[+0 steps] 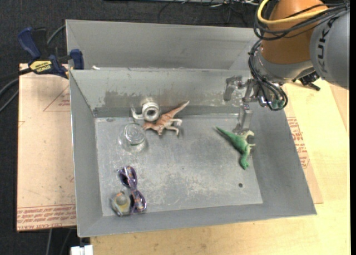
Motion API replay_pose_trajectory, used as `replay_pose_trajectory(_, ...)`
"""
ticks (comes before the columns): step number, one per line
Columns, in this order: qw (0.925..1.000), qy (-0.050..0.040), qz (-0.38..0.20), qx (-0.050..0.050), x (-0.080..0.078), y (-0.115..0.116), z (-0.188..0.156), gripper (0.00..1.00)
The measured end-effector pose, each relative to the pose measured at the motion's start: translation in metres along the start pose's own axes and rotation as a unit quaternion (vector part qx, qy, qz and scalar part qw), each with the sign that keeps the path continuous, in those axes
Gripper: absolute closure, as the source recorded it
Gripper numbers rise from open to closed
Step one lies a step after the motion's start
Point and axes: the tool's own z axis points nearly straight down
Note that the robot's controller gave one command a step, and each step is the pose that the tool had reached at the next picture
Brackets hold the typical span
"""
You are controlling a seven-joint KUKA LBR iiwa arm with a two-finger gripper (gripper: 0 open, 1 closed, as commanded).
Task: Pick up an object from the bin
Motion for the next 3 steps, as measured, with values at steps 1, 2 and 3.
replay_pose_trajectory(1, 1.0, -0.0039, -0.001, 0.0, -0.001, 0.0, -0.005, 0.0)
replay_pose_trajectory(2, 0.9987, -0.0038, -0.051, 0.0, 0.004, 0.002, 0.063, 0.0)
replay_pose_trajectory(3, 0.9802, -0.0041, -0.198, 0.001, 0.054, -0.059, 0.07, 0.0)
